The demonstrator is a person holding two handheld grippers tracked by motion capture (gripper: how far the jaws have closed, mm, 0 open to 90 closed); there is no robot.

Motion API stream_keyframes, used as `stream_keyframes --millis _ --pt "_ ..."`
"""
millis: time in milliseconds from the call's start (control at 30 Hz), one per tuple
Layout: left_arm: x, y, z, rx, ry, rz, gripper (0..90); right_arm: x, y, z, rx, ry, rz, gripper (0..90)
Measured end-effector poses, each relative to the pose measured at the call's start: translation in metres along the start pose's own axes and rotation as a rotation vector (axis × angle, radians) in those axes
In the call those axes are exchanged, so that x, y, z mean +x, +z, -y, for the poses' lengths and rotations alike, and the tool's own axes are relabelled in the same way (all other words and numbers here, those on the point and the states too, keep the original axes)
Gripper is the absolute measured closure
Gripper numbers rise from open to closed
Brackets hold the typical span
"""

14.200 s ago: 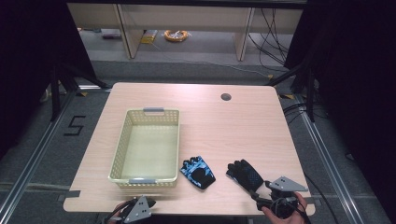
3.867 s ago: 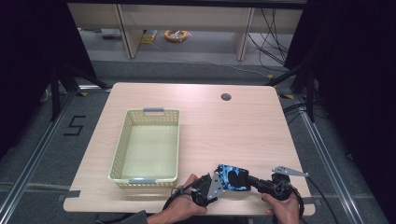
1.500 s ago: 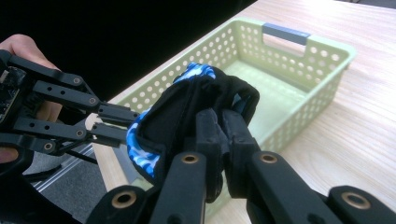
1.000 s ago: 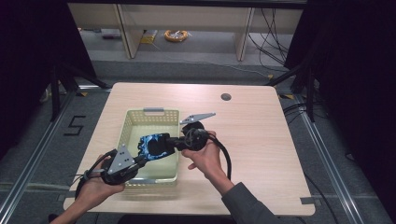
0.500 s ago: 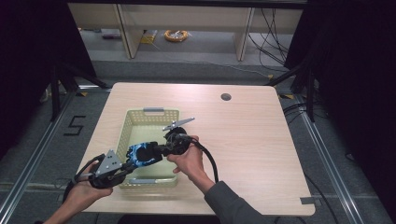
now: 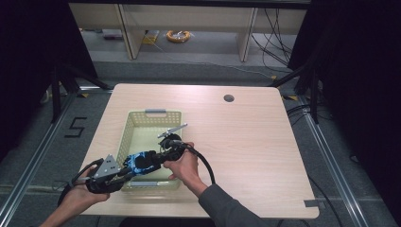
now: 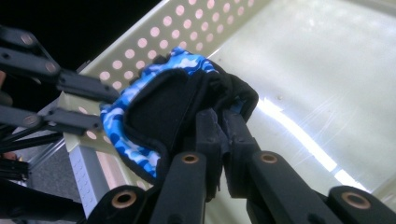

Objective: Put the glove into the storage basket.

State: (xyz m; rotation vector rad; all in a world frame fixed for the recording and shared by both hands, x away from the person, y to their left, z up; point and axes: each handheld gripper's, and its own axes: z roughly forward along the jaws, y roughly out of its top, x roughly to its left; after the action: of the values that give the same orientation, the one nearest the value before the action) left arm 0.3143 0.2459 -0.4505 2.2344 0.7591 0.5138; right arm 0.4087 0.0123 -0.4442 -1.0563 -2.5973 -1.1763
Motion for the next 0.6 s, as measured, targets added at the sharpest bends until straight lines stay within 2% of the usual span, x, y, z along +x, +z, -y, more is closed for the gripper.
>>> stream_keyframes --millis 33,100,167,267,300,333,400,433,467,500,533,567,600 --pt "0.002 -0.002 -0.002 -0.007 0.016 0.003 67.8 0.000 0.001 0.001 0.006 0.007 0.000 87.3" --pt "0.003 -0.004 -0.005 -0.021 0.004 0.004 62.2 -0.001 0.004 0.002 0.014 -0.011 0.005 87.3" --pt "0.003 -0.006 -0.005 -0.031 -0.019 -0.003 60.0 0.001 0.006 0.003 0.021 0.007 0.003 87.3" --pt "0.006 -0.009 -0.006 -0.037 -0.019 -0.005 55.9 0.002 0.008 0.004 0.019 -0.003 0.004 87.3" --pt "0.006 -0.009 -0.006 -0.055 -0.023 -0.005 55.7 0.002 0.007 0.005 0.022 -0.001 0.007 87.3" --pt "0.004 -0.010 -0.006 -0.059 -0.058 -0.009 54.1 0.003 0.007 0.005 0.021 0.003 0.009 87.3" --pt "0.005 -0.012 -0.009 -0.084 -0.085 -0.003 49.7 0.003 0.006 0.006 0.021 0.000 0.018 87.3" --pt "0.006 -0.014 -0.011 -0.075 -0.073 -0.004 47.7 0.004 0.005 0.007 0.036 0.023 0.022 87.3" --pt "0.004 -0.016 -0.012 -0.080 -0.080 -0.006 46.2 0.002 0.006 0.007 0.029 0.000 0.016 87.3" --pt "0.005 -0.016 -0.013 -0.089 -0.077 -0.005 45.9 0.002 0.006 0.008 0.031 0.002 0.015 87.3" --pt "0.003 -0.016 -0.014 -0.103 -0.100 -0.014 45.9 0.002 0.006 0.009 0.030 0.016 0.019 87.3" --pt "0.004 -0.017 -0.014 -0.097 -0.083 -0.016 46.2 0.004 0.005 0.009 0.050 0.051 0.030 87.3" --pt "0.005 -0.019 -0.014 -0.081 -0.073 -0.015 46.4 0.002 0.006 0.010 0.035 0.028 0.023 87.3"
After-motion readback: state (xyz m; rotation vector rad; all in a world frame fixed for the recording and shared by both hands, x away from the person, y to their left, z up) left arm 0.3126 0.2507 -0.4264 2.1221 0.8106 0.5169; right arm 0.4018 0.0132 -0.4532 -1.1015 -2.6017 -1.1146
